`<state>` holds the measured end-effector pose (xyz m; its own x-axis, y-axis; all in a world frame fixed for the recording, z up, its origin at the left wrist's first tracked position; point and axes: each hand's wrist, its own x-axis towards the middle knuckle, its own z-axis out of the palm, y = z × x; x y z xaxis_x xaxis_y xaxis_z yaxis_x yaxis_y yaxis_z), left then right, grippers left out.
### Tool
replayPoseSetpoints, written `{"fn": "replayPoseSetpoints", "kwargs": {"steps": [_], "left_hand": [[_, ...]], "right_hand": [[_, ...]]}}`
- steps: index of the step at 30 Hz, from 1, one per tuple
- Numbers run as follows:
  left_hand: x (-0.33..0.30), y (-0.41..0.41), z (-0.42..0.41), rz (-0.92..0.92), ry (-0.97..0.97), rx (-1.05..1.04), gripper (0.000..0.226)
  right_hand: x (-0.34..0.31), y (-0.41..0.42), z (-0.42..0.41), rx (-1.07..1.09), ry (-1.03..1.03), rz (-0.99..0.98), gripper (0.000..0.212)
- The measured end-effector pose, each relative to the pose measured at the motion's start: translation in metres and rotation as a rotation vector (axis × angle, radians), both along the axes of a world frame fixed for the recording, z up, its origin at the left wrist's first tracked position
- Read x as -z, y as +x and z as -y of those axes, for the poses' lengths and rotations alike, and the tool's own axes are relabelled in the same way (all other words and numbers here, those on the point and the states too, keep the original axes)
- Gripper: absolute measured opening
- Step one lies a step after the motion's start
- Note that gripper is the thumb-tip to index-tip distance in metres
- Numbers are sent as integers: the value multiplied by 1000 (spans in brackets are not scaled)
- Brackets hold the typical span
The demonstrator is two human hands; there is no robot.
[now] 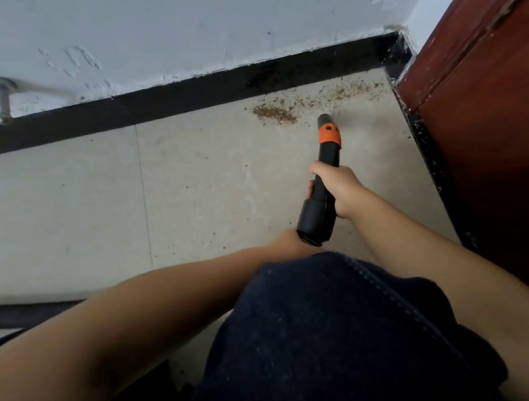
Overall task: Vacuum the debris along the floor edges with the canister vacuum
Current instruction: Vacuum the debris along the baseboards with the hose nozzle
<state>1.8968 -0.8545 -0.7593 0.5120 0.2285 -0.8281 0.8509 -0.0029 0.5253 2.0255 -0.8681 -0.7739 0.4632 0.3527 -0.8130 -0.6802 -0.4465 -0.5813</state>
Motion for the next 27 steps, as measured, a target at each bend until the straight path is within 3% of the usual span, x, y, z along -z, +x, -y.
{"fn": "replayPoseSetpoints", "kwargs": {"steps": [1,5,11,22,27], "left_hand": [[1,-1,-3,33,-51,-41,5],[12,-15,2,50,-158,-101,19],[33,-40,5,17,-115,-183,21],[31,5,-11,102,-128,-67,19],[35,27,-5,124,-124,-119,22]], "right_hand": [[0,2,-5,-20,-2,1,13],[6,-13,-13,-144,4,-14,12],[11,-37,-20,-283,35,-17,10],[16,11,-6,52,-16,69,12],[20,36,-7,73,-39,89,12]]}}
